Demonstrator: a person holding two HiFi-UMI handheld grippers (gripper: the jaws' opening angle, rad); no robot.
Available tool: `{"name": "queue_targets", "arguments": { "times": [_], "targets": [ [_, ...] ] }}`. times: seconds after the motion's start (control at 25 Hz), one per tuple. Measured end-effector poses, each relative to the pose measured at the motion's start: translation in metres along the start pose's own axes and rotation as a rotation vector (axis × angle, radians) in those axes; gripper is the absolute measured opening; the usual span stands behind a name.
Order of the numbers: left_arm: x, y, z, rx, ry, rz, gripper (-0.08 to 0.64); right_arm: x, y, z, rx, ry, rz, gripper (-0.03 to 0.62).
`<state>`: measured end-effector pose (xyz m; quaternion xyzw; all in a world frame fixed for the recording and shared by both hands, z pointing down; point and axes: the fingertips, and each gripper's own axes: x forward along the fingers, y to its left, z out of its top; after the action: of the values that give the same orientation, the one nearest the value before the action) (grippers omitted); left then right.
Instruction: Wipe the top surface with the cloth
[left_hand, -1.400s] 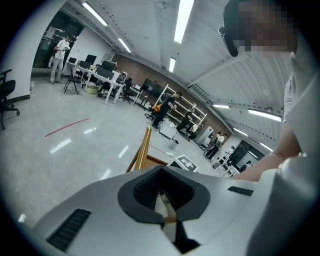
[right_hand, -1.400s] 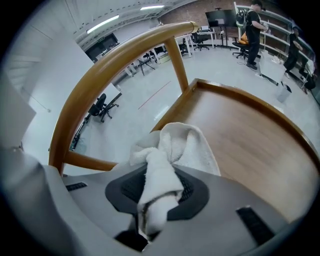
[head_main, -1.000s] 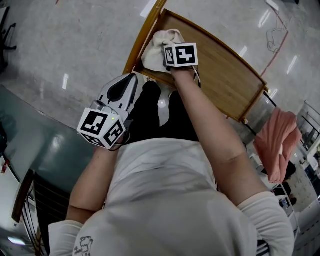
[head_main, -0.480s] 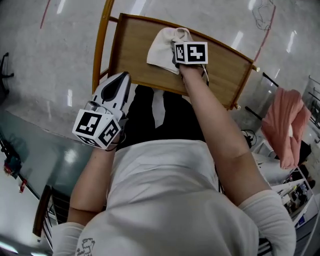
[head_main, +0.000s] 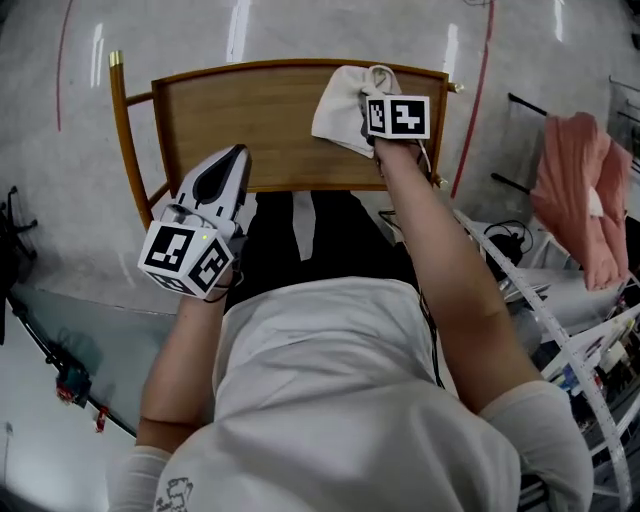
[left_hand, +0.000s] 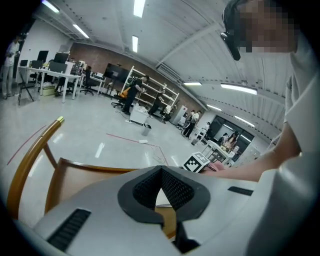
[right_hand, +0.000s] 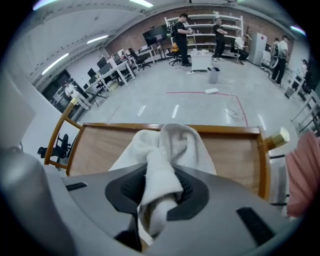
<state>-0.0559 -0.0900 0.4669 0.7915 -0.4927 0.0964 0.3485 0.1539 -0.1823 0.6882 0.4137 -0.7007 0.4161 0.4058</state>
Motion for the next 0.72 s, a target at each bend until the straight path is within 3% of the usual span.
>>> {"name": "queue_targets", "arguments": {
  "times": [0.2, 0.36, 0.56, 0.72],
  "targets": [
    [0.030, -0.034, 0.003, 0.030, 0.027, -0.053, 0.008, -0.028, -0.067, -0.021, 0.095, -0.013, -0.058, 0.089],
    [0.040, -0.048, 0.001, 0.041, 0.047, -0.084, 0.006, -0.042, -0.093, -0.038, 0.160, -0.021, -0.086, 0.089],
    [0.037, -0.051, -0.003, 0.042, 0.054, -0.092, 0.007, -0.044, -0.091, -0.048, 0.173, -0.018, -0.097, 0.089],
    [0.023, -0.039, -0.011, 0.028, 0.051, -0.076, 0.008, -0.034, -0.062, -0.053, 0.144, 0.003, -0.073, 0.089]
  ]
}}
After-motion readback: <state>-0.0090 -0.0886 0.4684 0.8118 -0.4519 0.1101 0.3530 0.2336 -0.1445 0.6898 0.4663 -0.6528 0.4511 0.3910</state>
